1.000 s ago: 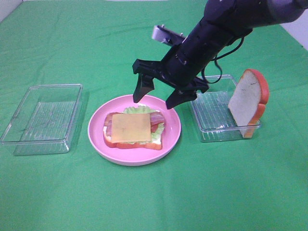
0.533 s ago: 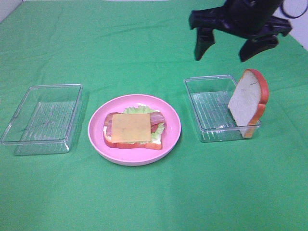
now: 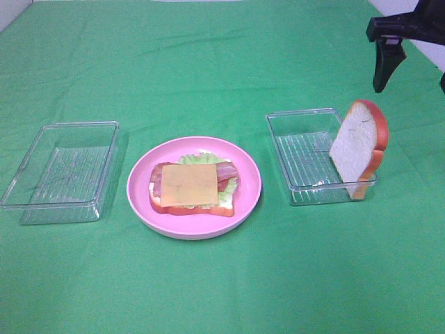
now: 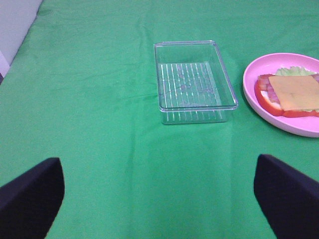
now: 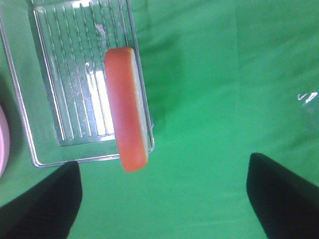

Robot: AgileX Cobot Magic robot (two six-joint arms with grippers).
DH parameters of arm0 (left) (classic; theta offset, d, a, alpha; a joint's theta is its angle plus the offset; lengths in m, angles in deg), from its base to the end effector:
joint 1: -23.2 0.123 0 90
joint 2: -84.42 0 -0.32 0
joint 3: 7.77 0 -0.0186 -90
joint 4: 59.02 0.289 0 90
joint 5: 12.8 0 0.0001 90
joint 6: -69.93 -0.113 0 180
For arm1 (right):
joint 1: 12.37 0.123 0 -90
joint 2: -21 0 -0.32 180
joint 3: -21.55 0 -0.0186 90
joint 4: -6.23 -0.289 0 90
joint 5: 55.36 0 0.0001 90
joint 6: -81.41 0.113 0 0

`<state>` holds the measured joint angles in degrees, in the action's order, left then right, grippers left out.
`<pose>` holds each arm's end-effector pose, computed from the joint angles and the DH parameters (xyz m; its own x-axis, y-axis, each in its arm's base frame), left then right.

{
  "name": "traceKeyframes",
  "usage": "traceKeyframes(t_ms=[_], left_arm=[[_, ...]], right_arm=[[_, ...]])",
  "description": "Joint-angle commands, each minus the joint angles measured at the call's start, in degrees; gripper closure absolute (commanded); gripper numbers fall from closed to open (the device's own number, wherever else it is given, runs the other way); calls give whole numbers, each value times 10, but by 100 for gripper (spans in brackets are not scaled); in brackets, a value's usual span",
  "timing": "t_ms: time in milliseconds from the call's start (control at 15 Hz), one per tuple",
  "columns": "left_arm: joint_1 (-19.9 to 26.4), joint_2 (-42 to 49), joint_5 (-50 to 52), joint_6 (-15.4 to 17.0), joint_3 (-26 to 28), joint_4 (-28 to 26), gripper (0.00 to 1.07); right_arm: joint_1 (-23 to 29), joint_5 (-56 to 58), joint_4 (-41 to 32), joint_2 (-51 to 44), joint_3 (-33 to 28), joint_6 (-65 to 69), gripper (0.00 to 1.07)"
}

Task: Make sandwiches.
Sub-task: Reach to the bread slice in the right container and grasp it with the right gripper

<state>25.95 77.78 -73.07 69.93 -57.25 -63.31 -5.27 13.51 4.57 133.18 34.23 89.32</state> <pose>0.0131 -0.0067 0.2865 -0.4430 -0.0584 -0.8946 -0.0062 0.9981 -0.0621 0.4279 0.0564 0.2793 -0.9803 0.0269 -0.1956 0.0163 0.9983 0.0560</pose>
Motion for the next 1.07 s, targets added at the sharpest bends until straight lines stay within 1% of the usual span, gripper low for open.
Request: traceKeyframes(t_ms=[67, 200, 533, 667, 1067], left_arm=[[0, 14, 6, 0, -1, -6, 10], [0, 14, 6, 0, -1, -6, 10], [0, 14, 6, 0, -1, -6, 10], [0, 14, 6, 0, -1, -6, 10], [0, 14, 6, 0, -1, -6, 10]], right_arm=[[-1, 7, -17, 28, 10, -22, 22], [-1, 5, -33, 51, 18, -29, 22], [-1, 3, -37, 85, 39, -34, 22], [-1, 2, -69, 121, 40, -41, 22], [-1, 2, -73, 147, 40, -41, 22]])
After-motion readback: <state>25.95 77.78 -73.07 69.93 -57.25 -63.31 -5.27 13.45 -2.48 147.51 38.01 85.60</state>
